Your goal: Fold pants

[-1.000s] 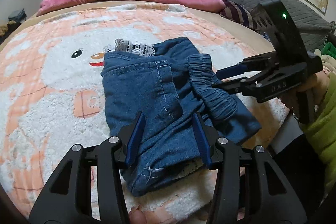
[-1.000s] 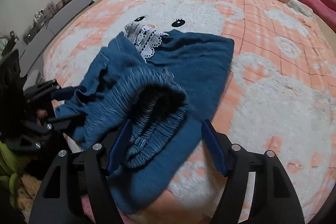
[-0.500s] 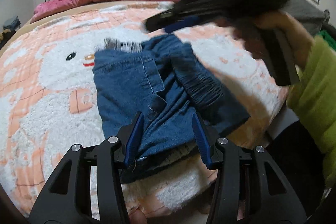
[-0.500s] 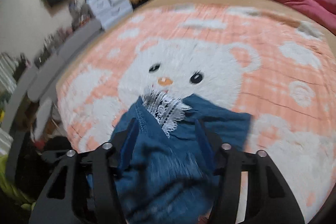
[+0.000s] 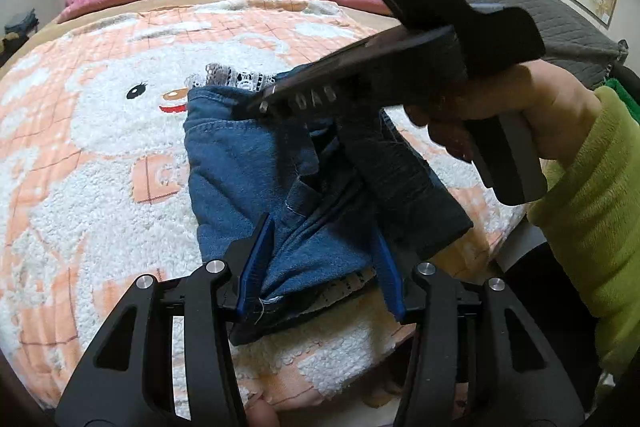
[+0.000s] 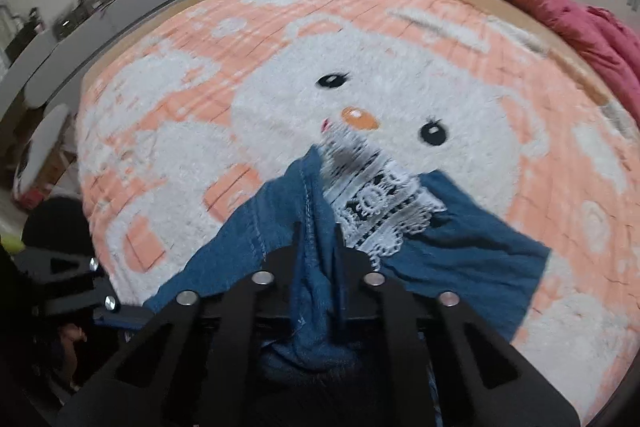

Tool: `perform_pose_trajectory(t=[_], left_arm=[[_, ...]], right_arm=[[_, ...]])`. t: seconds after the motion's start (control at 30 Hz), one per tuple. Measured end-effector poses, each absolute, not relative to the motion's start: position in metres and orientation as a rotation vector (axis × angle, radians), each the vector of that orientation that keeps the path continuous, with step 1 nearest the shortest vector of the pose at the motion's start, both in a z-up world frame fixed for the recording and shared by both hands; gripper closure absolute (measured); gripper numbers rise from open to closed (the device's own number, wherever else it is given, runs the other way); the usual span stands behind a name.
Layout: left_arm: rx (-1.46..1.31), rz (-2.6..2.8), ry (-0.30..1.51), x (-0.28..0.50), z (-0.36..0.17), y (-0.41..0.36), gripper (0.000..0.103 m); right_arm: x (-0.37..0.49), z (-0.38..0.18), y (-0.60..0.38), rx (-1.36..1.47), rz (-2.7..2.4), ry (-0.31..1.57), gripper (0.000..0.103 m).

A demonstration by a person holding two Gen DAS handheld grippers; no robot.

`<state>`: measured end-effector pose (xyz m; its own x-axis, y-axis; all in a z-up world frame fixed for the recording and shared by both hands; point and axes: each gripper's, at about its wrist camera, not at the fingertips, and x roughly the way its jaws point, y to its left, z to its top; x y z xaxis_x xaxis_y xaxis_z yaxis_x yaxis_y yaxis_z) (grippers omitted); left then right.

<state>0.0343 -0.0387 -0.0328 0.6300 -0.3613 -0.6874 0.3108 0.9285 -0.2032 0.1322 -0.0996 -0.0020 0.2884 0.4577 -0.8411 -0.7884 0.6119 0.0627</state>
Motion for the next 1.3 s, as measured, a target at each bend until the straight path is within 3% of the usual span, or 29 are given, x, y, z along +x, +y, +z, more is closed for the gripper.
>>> perform_pose_trajectory(t=[0.17, 0.37, 0.43, 0.5, 0.87, 0.93, 1.0, 1.17, 1.3], left_arm=[[-0.08, -0.387, 0.803, 0.034, -0.033, -0.036, 0.063], [-0.109, -0.396, 0.81, 0.037, -0.034, -0.029, 0.062], [-0.115, -0.397, 0.812, 0.038, -0.034, -0.027, 0.062], [-0.114, -0.397, 0.812, 0.038, -0.034, -0.026, 0.061], [-0.109, -0.397, 0.817, 0.04, -0.035, -0.028, 0.06], [-0.11, -0.397, 0.817, 0.04, -0.036, -0.027, 0.06], [-0.111, -0.398, 0.818, 0.04, -0.036, -0.027, 0.06], [-0.112, -0.399, 0.816, 0.039, -0.036, -0.026, 0.059], [-0.111, -0.416, 0.803, 0.034, -0.031, -0.028, 0.048]], right_arm=[[0.147, 0.0, -0.092, -0.416, 0.799, 0.93, 0.103], [0.158, -0.01, -0.093, -0.392, 0.79, 0.98, 0.101], [0.155, 0.003, -0.1, -0.346, 0.804, 0.96, 0.094], [0.146, 0.017, -0.111, -0.328, 0.83, 0.927, 0.065], [0.134, -0.019, -0.126, -0.527, 0.733, 0.99, 0.063], [0.137, -0.021, -0.127, -0.525, 0.722, 0.989, 0.055], [0.14, -0.024, -0.129, -0.536, 0.676, 0.98, 0.041], [0.146, -0.021, -0.142, -0.429, 0.693, 1.002, 0.041], [0.145, 0.0, -0.155, -0.317, 0.692, 0.957, 0.038]])
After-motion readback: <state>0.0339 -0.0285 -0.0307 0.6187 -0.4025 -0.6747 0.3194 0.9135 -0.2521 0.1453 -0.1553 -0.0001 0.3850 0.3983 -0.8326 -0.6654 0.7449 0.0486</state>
